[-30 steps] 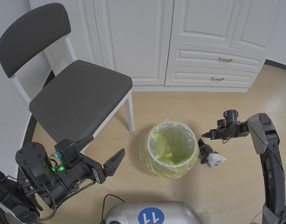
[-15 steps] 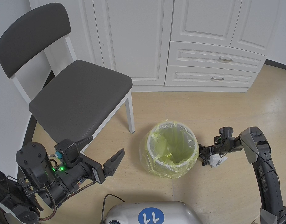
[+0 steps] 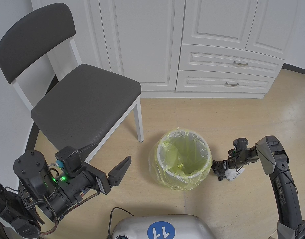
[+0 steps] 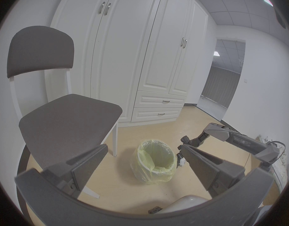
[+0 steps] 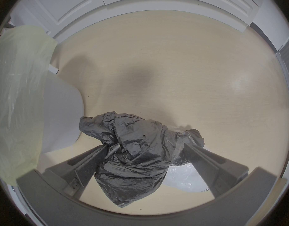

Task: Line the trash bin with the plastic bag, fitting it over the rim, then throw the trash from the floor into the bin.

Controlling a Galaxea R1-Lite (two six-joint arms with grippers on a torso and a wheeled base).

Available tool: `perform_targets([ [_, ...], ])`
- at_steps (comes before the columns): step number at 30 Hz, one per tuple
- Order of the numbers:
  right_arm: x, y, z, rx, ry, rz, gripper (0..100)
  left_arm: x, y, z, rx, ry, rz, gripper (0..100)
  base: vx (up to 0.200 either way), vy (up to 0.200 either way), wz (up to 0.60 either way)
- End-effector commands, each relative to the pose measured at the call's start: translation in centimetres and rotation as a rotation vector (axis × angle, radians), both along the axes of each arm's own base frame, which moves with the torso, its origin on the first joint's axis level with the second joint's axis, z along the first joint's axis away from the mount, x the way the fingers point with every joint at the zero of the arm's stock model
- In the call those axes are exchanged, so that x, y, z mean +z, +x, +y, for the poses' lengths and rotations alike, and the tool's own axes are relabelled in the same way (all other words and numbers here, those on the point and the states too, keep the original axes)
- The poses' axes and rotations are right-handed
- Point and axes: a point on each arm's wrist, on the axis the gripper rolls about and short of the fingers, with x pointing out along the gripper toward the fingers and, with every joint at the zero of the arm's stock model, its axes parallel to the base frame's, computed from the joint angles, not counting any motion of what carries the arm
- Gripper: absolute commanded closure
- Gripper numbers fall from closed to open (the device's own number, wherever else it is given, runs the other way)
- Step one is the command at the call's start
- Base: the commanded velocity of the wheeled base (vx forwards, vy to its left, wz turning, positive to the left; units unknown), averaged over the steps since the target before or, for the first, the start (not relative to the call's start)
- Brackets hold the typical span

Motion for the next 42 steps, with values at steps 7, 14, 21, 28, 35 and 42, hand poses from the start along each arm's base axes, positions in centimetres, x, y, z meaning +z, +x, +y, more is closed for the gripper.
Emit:
perform_targets([
  [7, 0.1, -0.1, 0.0, 0.008, -0.004, 0.014, 100, 0.1, 0.0, 0.1, 0.002, -0.002, -0.002, 0, 0.000, 0.000, 0.00],
  [14, 0.1, -0.1, 0.0, 0.010, -0.006, 0.014, 100, 0.1, 0.0, 0.1, 0.002, -0.002, -0.002, 0, 0.000, 0.000, 0.00],
  [21, 2.7, 0.5, -0.7, 0.008, -0.048, -0.034, 100, -0.1, 0.0, 0.0, 0.001, 0.002, 0.006, 0, 0.000, 0.000, 0.00],
  [28, 7.4, -0.8, -1.4, -0.018, -0.013, -0.061, 100, -0.3, 0.3, 0.2, 0.009, 0.005, 0.011, 0, 0.000, 0.000, 0.00],
  [35, 11.8, -2.2, -2.7, -0.019, 0.065, -0.094, 100, -0.2, 0.2, 0.2, 0.007, 0.005, 0.008, 0, 0.000, 0.000, 0.00],
  [42, 16.8, -3.9, -2.4, -0.005, 0.109, -0.141, 100, -0.1, 0.2, 0.2, 0.007, 0.003, 0.005, 0, 0.000, 0.000, 0.00],
])
